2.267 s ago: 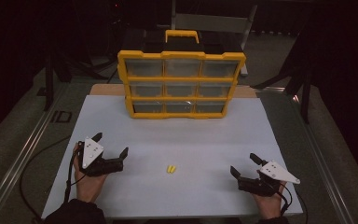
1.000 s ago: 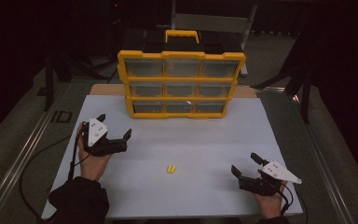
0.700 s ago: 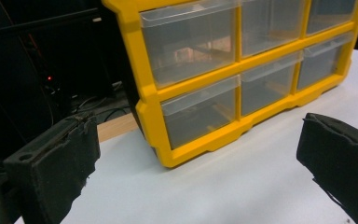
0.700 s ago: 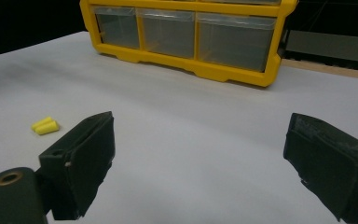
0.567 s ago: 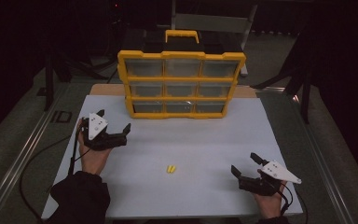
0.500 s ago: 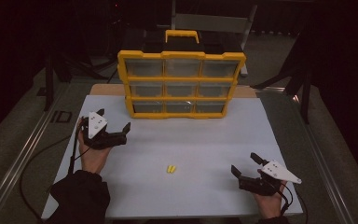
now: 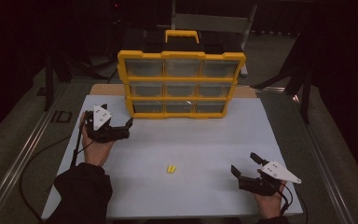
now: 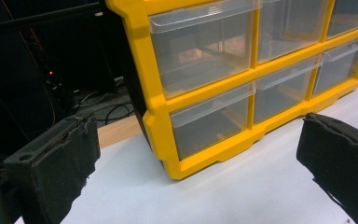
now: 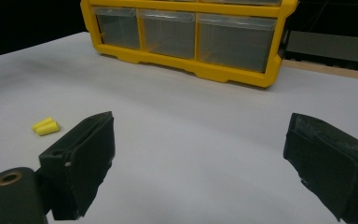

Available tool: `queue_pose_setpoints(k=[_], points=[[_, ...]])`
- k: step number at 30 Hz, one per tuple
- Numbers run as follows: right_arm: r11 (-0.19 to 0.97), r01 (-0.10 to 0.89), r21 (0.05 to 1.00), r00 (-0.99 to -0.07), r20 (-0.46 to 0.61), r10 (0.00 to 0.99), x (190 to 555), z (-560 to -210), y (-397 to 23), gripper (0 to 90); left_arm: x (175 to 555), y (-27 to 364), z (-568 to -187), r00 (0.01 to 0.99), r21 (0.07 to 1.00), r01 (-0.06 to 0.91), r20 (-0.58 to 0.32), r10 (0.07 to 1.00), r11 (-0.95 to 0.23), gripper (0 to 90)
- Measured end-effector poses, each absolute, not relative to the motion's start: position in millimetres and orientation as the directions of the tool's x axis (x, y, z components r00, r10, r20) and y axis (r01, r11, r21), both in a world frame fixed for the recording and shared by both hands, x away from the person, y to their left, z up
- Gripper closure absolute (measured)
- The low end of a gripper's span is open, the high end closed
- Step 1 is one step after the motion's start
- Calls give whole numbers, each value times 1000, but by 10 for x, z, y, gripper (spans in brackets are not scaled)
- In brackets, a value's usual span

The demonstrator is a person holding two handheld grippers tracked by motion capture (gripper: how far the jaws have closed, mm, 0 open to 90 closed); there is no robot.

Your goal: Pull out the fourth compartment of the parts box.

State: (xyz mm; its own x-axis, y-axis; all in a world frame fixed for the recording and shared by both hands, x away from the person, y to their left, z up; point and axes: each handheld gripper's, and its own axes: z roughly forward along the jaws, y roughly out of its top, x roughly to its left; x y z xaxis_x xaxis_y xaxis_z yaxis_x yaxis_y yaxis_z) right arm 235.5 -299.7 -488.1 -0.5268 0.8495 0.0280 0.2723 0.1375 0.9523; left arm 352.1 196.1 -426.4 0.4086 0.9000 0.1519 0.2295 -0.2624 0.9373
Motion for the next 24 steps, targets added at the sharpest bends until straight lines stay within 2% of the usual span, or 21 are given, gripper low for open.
queue_pose_setpoints(k=[24], points=[[134,273,953,-527,31,849,2361,-4885,-2995,88,3774,1895,-4130,411,935,217,173,895,-281,2]])
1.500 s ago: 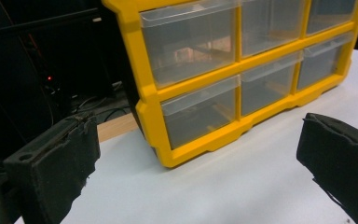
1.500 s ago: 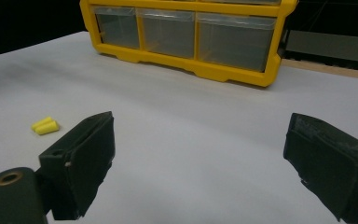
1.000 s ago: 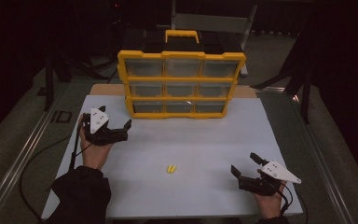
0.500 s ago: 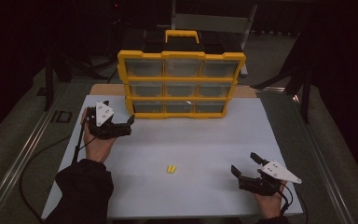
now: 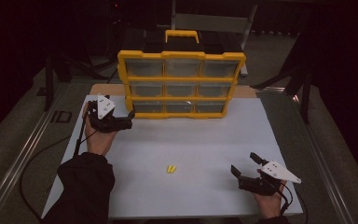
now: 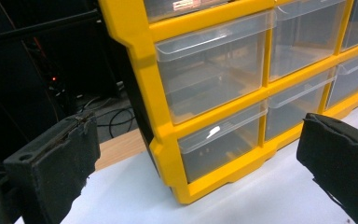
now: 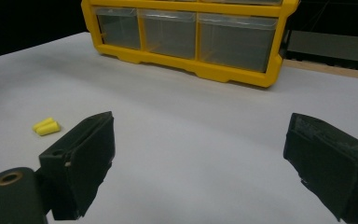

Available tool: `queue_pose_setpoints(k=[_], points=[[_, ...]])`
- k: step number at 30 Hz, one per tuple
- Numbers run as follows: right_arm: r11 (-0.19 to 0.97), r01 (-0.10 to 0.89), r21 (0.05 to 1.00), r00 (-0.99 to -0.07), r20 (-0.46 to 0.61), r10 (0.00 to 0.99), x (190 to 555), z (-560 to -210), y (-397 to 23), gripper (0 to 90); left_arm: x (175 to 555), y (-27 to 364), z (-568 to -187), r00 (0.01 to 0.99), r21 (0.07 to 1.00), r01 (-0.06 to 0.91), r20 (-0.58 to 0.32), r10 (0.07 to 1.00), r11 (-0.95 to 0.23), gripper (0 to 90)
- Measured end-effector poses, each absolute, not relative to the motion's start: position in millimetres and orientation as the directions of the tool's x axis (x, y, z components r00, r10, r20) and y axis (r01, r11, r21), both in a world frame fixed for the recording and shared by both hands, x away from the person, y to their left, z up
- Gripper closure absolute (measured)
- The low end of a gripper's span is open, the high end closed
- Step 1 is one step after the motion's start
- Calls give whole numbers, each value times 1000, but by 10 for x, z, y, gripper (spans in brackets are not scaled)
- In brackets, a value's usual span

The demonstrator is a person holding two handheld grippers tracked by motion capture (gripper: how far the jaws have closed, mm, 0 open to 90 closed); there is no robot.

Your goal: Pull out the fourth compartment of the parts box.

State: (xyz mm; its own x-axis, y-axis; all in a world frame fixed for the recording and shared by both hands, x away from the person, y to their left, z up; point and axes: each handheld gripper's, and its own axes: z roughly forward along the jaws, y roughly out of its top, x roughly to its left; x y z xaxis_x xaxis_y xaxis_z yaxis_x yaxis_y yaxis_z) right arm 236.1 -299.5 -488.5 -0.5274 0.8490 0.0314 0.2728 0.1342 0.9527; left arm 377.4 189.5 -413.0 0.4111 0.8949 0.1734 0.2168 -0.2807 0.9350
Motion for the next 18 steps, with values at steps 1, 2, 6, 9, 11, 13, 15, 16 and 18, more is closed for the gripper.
queue_pose_setpoints(k=[1,2,6,9,11,13,15,16,18], points=[[134,273,953,-527,32,849,2361,-4884,-2996,88,3790,1884,-4126,411,933,218,178,894,-287,2],[133,273,953,-528,33,848,2362,-4885,-2997,88,3808,1869,-4122,412,928,220,190,891,-300,2],[132,272,953,-529,34,848,2362,-4884,-2999,88,3866,1830,-4098,427,923,210,211,879,-323,2],[132,273,953,-529,34,848,2361,-4884,-2999,88,3918,1816,-4079,428,915,213,228,875,-343,2],[133,273,953,-529,34,848,2363,-4884,-2998,88,3950,1811,-4068,426,913,217,230,875,-346,2],[133,272,953,-529,33,848,2362,-4884,-2998,88,3980,1805,-4059,422,910,222,235,875,-351,2],[134,272,953,-530,32,848,2363,-4884,-2997,88,4007,1799,-4050,422,907,226,238,875,-356,2],[134,272,953,-530,32,847,2363,-4884,-2997,88,4022,1798,-4048,422,906,229,238,875,-357,2],[135,272,953,-530,31,848,2363,-4884,-2997,88,4049,1794,-4044,417,905,233,238,877,-356,2]])
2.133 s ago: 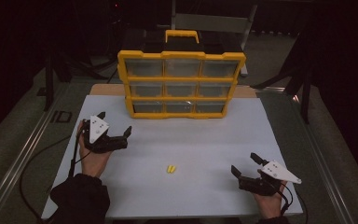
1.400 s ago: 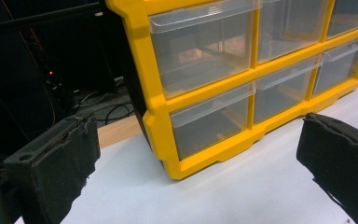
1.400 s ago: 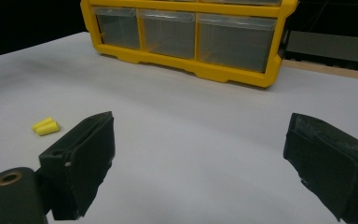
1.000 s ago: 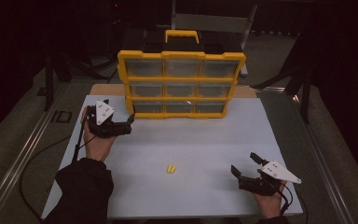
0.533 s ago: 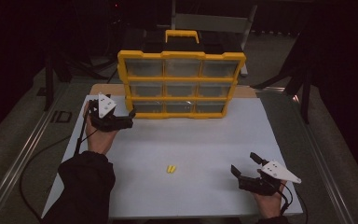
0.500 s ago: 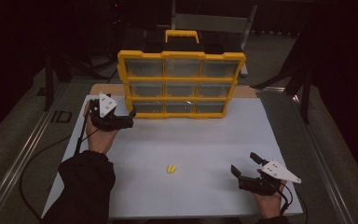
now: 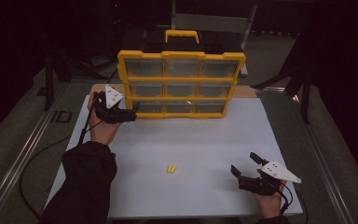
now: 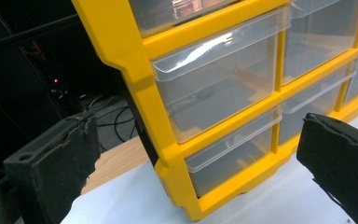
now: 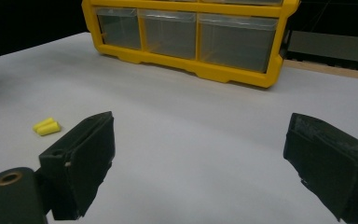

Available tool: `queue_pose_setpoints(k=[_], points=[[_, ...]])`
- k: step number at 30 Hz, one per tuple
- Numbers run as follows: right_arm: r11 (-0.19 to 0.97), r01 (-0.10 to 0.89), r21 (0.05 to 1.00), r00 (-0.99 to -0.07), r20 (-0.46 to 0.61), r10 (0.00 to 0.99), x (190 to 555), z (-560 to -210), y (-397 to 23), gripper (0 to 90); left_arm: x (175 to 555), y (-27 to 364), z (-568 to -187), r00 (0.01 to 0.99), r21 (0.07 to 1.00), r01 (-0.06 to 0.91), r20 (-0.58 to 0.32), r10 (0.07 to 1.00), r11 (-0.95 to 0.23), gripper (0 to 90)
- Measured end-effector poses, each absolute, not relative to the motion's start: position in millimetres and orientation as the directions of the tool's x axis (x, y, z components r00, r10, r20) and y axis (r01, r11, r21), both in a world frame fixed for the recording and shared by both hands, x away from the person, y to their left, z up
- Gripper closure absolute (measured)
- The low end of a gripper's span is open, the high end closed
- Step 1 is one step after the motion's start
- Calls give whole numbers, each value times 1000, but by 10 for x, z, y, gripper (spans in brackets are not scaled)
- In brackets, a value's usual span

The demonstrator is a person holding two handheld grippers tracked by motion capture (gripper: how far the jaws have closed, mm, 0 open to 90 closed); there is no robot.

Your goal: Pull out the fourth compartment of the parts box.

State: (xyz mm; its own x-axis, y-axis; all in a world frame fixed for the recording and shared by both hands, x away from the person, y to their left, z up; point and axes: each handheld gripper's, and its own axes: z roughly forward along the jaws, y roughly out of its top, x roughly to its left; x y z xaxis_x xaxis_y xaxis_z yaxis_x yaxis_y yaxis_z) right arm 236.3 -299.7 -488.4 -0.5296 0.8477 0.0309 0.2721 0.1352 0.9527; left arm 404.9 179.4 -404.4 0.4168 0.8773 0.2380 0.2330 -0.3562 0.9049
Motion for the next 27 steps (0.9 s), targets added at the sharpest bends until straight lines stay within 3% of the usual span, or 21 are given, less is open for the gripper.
queue_pose_setpoints(k=[27], points=[[136,270,953,-532,31,846,2364,-4883,-2996,88,4270,1623,-3808,362,798,240,454,814,-552,3]])
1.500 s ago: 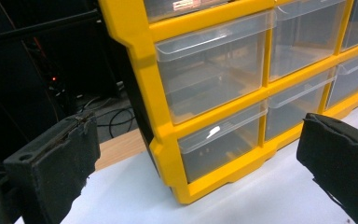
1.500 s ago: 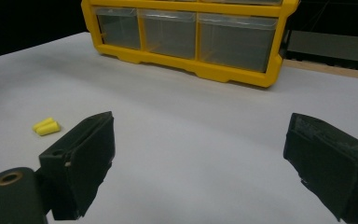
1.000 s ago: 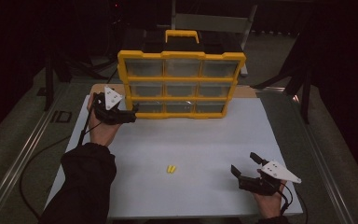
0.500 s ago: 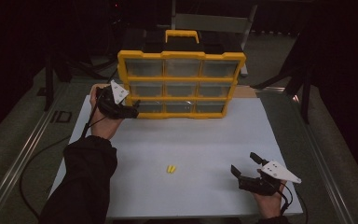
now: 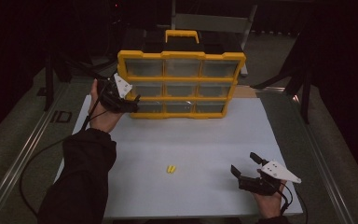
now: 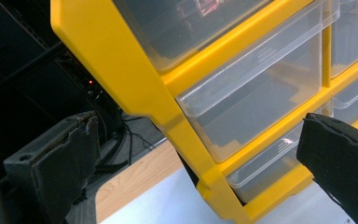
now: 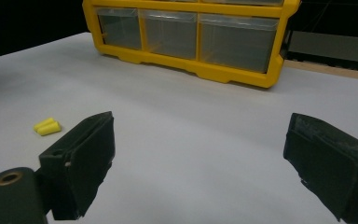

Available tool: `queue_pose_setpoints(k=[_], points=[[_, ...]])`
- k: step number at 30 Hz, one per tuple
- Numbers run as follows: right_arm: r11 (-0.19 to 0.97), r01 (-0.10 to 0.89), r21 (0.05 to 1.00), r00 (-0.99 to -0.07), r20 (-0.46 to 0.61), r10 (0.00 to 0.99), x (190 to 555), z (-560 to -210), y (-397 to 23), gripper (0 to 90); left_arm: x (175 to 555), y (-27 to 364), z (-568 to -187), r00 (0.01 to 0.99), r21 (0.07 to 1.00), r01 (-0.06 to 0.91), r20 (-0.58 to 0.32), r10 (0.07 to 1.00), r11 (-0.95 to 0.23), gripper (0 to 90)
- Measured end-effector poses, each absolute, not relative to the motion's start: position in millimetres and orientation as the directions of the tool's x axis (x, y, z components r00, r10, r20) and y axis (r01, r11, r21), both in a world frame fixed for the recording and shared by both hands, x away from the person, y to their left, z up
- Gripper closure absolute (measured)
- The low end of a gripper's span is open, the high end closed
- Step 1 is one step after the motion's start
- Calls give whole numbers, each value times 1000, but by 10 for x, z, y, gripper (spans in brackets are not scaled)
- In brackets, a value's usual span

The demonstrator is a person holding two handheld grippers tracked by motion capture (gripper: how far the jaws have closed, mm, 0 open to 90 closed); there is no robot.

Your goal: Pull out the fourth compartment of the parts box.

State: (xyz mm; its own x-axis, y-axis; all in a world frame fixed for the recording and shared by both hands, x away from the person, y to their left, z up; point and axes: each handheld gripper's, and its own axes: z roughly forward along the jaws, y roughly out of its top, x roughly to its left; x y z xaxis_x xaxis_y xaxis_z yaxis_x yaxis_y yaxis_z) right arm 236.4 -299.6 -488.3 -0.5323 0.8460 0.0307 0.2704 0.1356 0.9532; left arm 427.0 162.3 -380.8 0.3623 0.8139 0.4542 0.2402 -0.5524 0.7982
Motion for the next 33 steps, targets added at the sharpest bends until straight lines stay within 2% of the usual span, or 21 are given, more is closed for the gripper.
queue_pose_setpoints(k=[8,17,22,33], points=[[135,271,953,-532,31,846,2366,-4885,-2995,88,4272,1557,-3718,351,786,219,490,798,-579,13],[135,270,953,-534,32,845,2366,-4885,-2995,88,4265,1420,-3720,375,763,191,524,764,-617,70],[132,272,953,-533,35,846,2366,-4885,-2997,88,4287,1356,-3741,366,734,184,567,738,-654,141],[131,270,954,-532,34,846,2364,-4881,-3003,88,4315,1154,-3854,237,604,161,744,624,-781,367]])
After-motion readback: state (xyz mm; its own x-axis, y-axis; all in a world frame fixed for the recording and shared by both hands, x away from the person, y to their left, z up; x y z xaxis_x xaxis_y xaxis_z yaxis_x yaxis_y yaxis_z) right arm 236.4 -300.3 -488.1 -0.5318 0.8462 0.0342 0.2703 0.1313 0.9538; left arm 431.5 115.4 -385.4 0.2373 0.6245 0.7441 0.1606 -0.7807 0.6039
